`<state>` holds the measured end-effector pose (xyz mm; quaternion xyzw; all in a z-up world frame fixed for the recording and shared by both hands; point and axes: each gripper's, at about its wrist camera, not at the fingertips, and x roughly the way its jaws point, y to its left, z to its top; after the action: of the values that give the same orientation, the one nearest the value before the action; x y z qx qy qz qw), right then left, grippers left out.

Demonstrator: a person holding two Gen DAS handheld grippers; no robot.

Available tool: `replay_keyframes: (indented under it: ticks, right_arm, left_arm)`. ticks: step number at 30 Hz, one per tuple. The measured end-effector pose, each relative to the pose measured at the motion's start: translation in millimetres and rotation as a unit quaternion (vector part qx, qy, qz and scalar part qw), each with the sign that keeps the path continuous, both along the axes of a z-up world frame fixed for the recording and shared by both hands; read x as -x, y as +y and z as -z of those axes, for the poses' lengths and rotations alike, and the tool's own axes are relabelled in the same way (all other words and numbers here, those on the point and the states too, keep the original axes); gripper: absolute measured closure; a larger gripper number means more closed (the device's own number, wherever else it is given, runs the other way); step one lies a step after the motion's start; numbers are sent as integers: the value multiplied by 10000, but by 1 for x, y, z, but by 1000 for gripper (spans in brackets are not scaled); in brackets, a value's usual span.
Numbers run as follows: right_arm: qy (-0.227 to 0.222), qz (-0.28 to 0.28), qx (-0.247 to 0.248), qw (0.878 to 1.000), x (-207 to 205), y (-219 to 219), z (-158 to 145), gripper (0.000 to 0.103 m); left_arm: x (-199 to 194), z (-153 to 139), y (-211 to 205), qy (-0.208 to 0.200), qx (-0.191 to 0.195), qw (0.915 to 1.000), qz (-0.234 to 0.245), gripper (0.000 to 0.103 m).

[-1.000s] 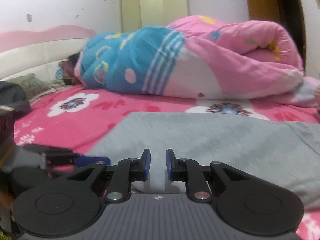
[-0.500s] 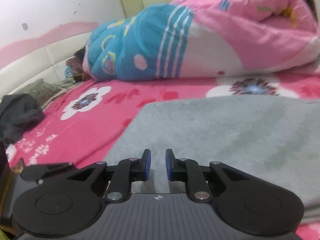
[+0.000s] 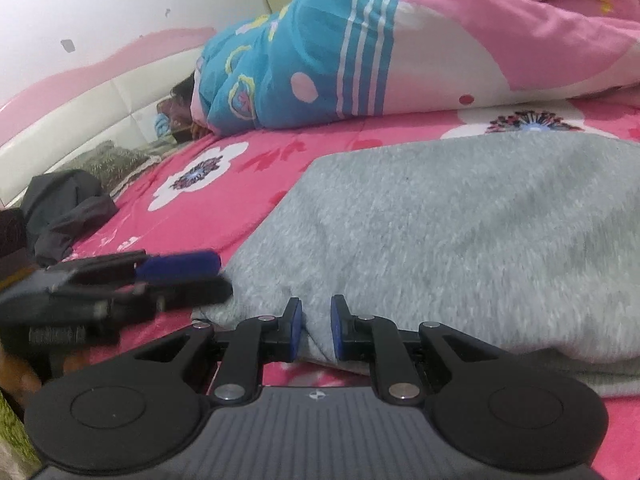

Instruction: Fold clothes

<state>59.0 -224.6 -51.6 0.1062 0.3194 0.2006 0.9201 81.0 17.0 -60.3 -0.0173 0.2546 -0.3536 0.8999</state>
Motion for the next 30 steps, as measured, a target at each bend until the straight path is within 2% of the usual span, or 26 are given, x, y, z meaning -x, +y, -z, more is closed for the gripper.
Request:
replay_keyframes:
  ticks: [2,7,11,16,17,20,22,27,30]
  right_arm:
    - [-145,45,92,9998,5,3,1,87]
    - [-472,93,452,9978,14,13,1,87]
    - [-790,-57,817,9935,24,20,-11,86]
    - [-1107,22,794,9907,22,18,-29,86]
    - [-1065,118,766,9913,17,17,-29,86]
    - [-555,167,397,9975,-1,13,-13,86]
    - [-558,133,491,9971,5,20,-6,86]
    - [-565,115,528,9969,16,25,1,86]
    - [-603,153,498,9968,18,24,1,86]
  left_arm:
    - [-5,2,0,16,4,9999,-156,55]
    - [0,11,-23,-316,-847,9956,-226,55]
    - [0,12,-17,-227,-835,9959,-255,53]
    - [0,13,-10,-115,-820,9961,-292,52]
    - [0,13,-9,-93,-817,9962,-299,52]
    - [0,13,-5,-53,-809,9962,-321,52]
    - [0,12,-4,-68,-793,9961,-370,51]
    - [3,4,2,-542,-643,9944,-633,52]
    - [4,-2,-1,-747,-456,9946,-556,52]
